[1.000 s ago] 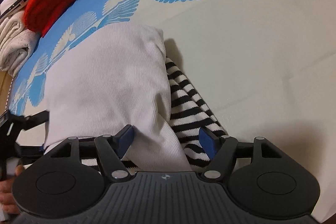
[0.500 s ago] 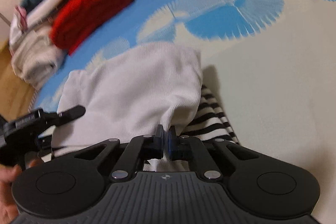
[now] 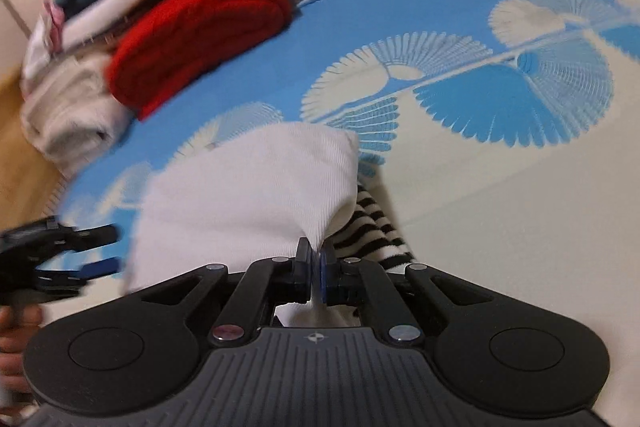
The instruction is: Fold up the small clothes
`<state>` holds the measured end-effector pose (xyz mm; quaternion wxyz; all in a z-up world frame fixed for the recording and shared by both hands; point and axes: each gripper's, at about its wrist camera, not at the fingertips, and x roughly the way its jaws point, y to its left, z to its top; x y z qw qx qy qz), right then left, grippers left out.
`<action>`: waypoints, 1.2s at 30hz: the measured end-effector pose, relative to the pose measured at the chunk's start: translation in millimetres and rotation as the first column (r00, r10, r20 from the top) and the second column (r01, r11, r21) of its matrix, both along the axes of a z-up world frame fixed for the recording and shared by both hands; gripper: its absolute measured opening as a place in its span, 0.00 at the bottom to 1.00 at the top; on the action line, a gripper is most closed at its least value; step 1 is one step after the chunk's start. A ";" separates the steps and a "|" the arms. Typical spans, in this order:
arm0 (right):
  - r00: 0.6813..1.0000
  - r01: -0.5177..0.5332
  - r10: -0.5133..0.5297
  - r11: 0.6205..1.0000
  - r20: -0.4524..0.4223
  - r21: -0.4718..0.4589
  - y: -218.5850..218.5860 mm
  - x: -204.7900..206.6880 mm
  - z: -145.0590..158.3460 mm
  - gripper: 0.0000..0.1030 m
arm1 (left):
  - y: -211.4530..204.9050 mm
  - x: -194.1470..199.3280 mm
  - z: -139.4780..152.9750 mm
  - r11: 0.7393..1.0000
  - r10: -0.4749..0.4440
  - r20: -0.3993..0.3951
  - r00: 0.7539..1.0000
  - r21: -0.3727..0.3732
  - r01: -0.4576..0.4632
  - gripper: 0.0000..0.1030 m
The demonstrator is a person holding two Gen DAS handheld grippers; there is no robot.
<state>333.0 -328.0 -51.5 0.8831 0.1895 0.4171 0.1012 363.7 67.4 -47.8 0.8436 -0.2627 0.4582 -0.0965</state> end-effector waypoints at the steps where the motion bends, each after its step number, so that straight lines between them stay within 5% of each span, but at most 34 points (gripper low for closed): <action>1: 1.000 0.000 0.000 1.000 0.000 -0.017 3.0 0.5 0.4 0.10 | -3.0 -3.6 1.5 0.999 -0.035 -0.004 0.999 0.011 0.035 0.61; 3: 1.000 0.018 -0.018 1.000 -0.006 -0.011 3.0 -1.7 0.9 0.11 | -5.1 -12.4 0.0 0.995 -0.093 -0.016 0.996 0.027 0.094 0.62; 5: 1.000 0.030 -0.030 1.000 -0.006 -0.003 1.7 -6.9 4.4 0.23 | -16.2 -18.4 -10.1 0.984 -0.162 -0.064 0.985 0.060 0.166 0.65; 7: 1.000 0.029 -0.029 1.000 -0.006 0.011 -2.7 -14.4 6.7 0.32 | -29.2 -25.6 -25.7 0.959 -0.211 -0.151 0.966 0.161 0.235 0.74; 9: 0.999 -0.009 0.010 1.000 -0.039 0.019 -5.6 -19.6 3.7 0.33 | -32.2 -30.0 -28.4 0.948 -0.212 -0.154 0.965 0.207 0.241 0.75; 14: 0.990 -0.029 0.022 0.998 -0.140 -0.047 -16.4 -31.2 -8.4 0.33 | -27.7 -46.0 -7.4 0.955 -0.245 -0.098 0.965 0.147 0.257 0.72; 17: 0.986 -0.067 0.066 0.998 -0.151 -0.004 -20.2 -38.0 -8.1 0.33 | -38.6 -48.2 -35.4 0.911 -0.254 -0.230 0.939 0.269 0.313 0.82; 22: 0.947 -0.129 0.042 0.958 -0.318 -0.257 -7.8 -43.3 -33.4 0.33 | -39.5 -62.1 -10.8 0.900 -0.192 -0.122 0.974 0.374 0.224 0.84; 25: 0.982 -0.014 -0.035 0.966 -0.187 -0.257 -12.6 -52.7 -2.7 0.34 | -37.8 -82.0 18.1 0.899 -0.106 -0.027 0.994 0.425 0.107 0.84; 28: 0.996 0.080 -0.086 0.970 -0.020 -0.228 -14.7 -75.7 35.3 0.60 | -45.1 -110.3 50.4 0.882 -0.098 0.064 0.993 0.469 0.057 0.85; 32: 0.984 0.106 -0.070 0.967 0.161 -0.230 -2.2 -122.7 83.0 0.88 | -67.1 -167.4 88.9 0.862 -0.095 0.239 0.966 0.506 -0.040 0.91; 36: 0.963 0.089 -0.025 0.969 0.267 -0.232 14.1 -182.8 105.5 0.99 | -90.9 -226.7 98.5 0.875 -0.078 0.302 0.950 0.477 -0.080 0.91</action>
